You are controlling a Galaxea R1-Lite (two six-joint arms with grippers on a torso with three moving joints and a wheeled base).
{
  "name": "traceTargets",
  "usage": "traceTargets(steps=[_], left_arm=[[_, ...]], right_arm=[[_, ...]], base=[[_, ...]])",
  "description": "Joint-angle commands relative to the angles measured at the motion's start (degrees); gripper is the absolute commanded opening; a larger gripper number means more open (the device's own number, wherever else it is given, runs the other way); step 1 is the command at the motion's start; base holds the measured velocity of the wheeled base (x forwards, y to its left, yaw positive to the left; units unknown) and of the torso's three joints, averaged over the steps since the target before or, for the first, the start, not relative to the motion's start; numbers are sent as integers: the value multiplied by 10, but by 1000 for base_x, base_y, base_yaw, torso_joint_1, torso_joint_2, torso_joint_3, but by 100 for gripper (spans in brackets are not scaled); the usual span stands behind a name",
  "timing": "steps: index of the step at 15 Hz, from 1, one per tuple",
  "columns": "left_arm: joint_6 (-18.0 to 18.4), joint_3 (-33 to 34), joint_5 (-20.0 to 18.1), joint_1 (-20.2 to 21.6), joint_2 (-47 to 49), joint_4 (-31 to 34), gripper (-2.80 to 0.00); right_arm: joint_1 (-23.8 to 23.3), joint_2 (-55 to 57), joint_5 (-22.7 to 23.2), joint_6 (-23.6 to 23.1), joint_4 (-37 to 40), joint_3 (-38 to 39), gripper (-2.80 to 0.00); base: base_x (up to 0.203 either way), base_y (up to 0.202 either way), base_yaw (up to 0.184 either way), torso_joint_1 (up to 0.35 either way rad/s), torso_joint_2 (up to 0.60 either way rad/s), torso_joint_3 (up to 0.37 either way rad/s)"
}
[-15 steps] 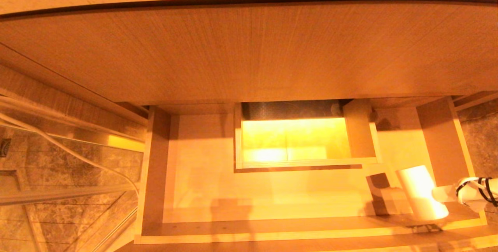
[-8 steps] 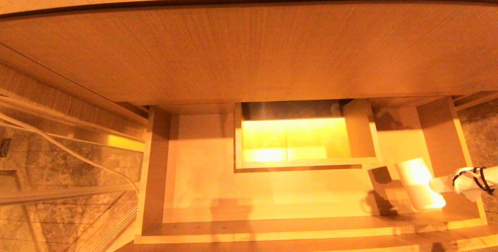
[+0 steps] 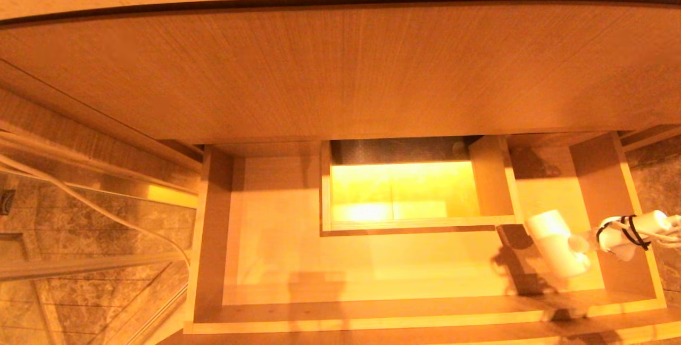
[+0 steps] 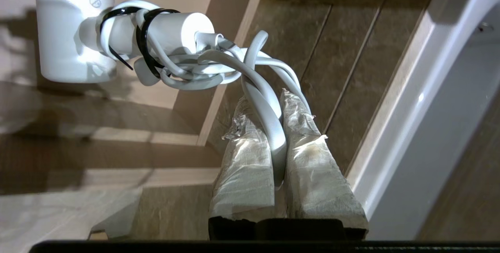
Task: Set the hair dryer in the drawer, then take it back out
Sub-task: Put it into the drawer
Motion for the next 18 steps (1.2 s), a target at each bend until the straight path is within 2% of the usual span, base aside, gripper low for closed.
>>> traceTargets(steps=[1, 4, 8, 9, 12, 18], left_arm=[[0, 0, 0, 0, 0, 0, -280], [0, 0, 0, 0, 0, 0, -280], [0, 0, 0, 0, 0, 0, -280], [0, 0, 0, 0, 0, 0, -280], [0, 0, 0, 0, 0, 0, -280], [0, 0, 0, 0, 0, 0, -280]], right_arm=[[11, 41, -1, -2, -29, -2, -280], [13, 69, -1, -4, -74, -8, -280], [13, 99, -3, -10, -77, -21, -280], [12, 104, -12, -24, -77, -25, -280], [13, 114, -77, -55, -79, -27, -280], [12, 140, -82, -75, -85, -38, -280]], base=[[0, 0, 0, 0, 0, 0], [0, 0, 0, 0, 0, 0], [0, 0, 0, 0, 0, 0], [0, 0, 0, 0, 0, 0], [0, 0, 0, 0, 0, 0], [0, 0, 0, 0, 0, 0]])
